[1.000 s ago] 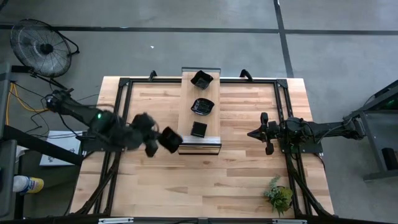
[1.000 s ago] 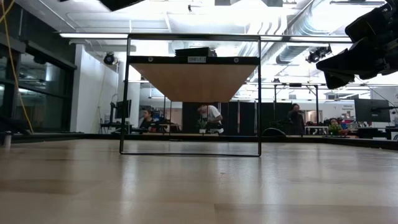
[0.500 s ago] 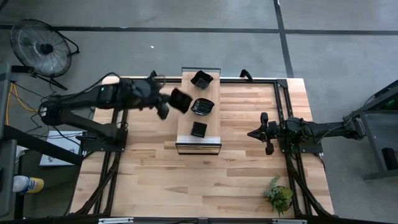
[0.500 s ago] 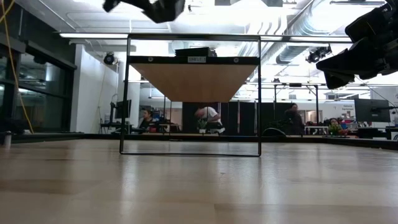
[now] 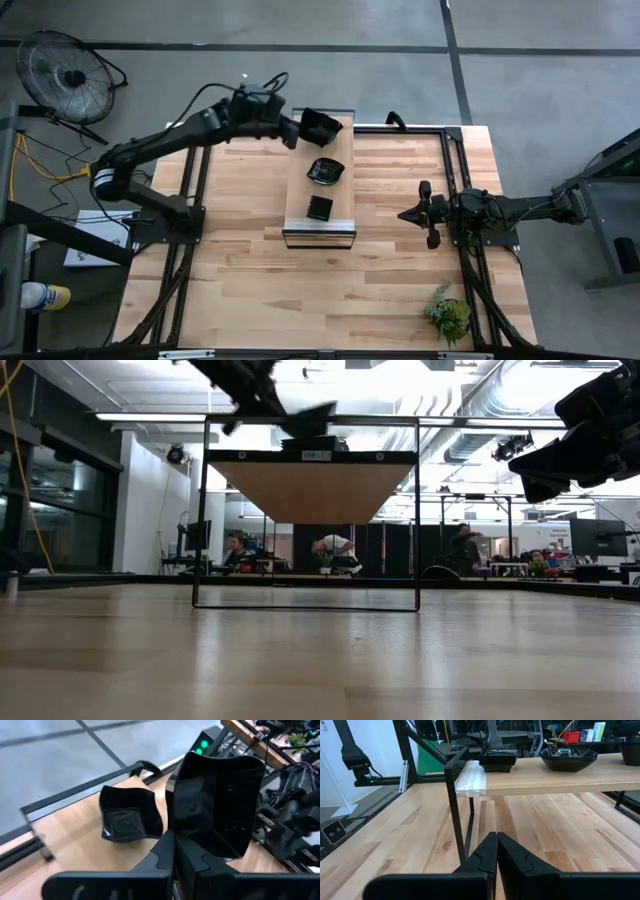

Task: Pick & Place Mini shaped plates
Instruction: Stack the distorted square plate on top of the stacked distorted square plates on the shelf

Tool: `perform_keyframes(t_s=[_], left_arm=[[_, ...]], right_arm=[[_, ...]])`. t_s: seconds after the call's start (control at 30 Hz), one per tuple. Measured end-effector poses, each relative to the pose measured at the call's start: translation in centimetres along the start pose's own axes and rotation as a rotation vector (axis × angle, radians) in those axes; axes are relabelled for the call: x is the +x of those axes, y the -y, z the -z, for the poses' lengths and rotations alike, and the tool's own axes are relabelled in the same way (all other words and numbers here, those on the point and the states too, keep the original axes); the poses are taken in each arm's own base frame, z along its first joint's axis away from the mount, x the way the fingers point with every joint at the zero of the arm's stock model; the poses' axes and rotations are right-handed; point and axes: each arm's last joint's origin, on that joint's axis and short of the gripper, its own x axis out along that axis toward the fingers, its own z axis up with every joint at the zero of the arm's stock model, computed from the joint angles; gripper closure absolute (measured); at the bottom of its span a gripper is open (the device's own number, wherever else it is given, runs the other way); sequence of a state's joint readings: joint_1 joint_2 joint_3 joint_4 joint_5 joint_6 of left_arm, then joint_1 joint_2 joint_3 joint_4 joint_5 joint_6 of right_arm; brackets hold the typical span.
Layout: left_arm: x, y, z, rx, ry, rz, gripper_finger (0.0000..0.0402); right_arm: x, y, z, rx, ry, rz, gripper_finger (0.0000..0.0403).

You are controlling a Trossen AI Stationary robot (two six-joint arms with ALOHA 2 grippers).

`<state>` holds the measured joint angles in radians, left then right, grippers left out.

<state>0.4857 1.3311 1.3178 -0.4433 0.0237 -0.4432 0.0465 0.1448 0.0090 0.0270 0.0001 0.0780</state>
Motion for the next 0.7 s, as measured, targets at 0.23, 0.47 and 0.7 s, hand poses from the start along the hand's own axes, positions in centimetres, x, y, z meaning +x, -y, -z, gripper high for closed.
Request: perform_keyframes(t_s=[0.23,0.47,0.7], left_arm=[[4.1,-3.2,-0.1,-0.044,-0.098,0.065,0.0401],[5.0,-5.4,-1.0,-0.047,-0.086,0.124,0.0401],[4.4,-7.0,-3.3,-0.084,-0.063,0.180,0.0401]], right_arm=[[0.0,0.0,0.0,0.000,0.000,0.000,0.0398],[0.0,0.0,0.0,0.000,0.000,0.000,0.0398],[0.0,0.0,0.0,0.000,0.000,0.000,0.0398]])
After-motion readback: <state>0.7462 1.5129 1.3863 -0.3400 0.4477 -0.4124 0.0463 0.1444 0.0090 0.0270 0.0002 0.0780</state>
